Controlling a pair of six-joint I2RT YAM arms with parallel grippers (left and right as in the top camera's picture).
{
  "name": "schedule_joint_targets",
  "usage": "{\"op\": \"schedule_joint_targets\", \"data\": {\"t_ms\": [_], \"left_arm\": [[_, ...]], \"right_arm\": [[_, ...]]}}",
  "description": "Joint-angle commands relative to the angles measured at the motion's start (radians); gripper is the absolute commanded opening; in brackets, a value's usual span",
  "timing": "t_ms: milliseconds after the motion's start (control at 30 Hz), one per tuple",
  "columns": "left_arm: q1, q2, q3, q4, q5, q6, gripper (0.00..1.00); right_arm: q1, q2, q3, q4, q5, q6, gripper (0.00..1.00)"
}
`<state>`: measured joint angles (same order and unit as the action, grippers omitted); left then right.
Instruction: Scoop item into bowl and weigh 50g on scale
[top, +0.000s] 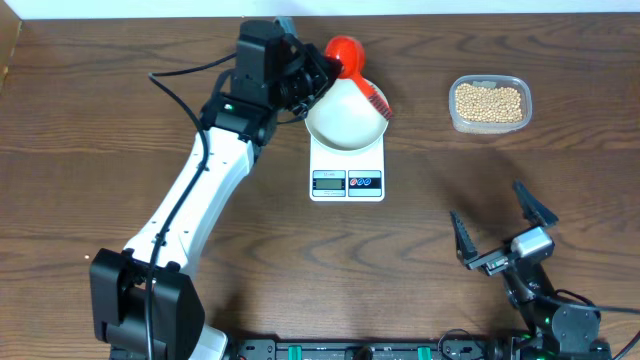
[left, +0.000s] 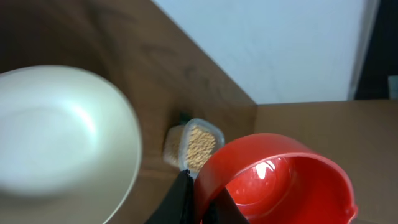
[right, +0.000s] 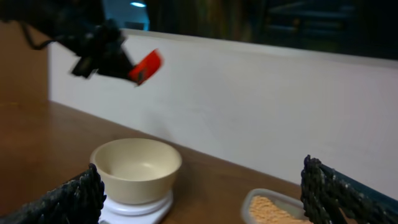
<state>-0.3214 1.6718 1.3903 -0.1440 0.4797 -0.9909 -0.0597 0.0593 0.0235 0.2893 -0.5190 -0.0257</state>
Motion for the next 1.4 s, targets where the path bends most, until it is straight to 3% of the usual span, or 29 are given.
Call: {"op": "schedule_joint_targets", "data": {"t_ms": [0,167,333,533,633,833,1000,1133,1300,1367], "left_arm": [[-0.031,0.001,0.009,0.049,-0.074,0.001,0.07],[-0.067,0.001,0.009,0.137,-0.081,-0.020,0.07],[-0.068,0.001,0.009,0.146,-0.146,-0.233,0.07],[-0.068,0.001,0.009,0.146,-0.248,-0.441,0.07],[-0.068,0.001,0.009,0.145,-0.264,-0.463,0.07],[-0.068,0.001,0.009,0.092,-0.264,-0.467,0.07],[-0.073,0.002,0.008,-0.004,-0.264,-0.542,0.07],[-0.078,0.006,0.008,-0.016,-0.264,-0.560,0.07],[-0.090,0.011,0.008,-0.023,-0.264,-0.560,0.07],[-0.098,0.012,0.008,-0.041,-0.264,-0.558,0.07]], "right_arm": [[0.008,0.098,0.101,0.005,-0.090,0.040,0.99],[0.008,0.430,0.338,0.003,-0.258,0.028,0.99],[0.008,0.719,0.584,-0.056,-0.412,0.029,0.99],[0.010,1.056,0.960,-0.370,-0.483,0.032,0.99],[0.013,1.191,1.105,-0.485,-0.483,0.033,0.99],[0.013,1.328,1.161,-0.355,-0.482,0.048,0.99],[0.013,1.386,1.160,-0.357,-0.486,0.078,0.99],[0.021,1.412,1.160,-0.288,-0.486,0.192,0.99],[0.062,1.438,1.160,-0.270,-0.474,0.344,0.88],[0.089,1.450,1.160,-0.270,-0.475,0.388,0.94]]}}
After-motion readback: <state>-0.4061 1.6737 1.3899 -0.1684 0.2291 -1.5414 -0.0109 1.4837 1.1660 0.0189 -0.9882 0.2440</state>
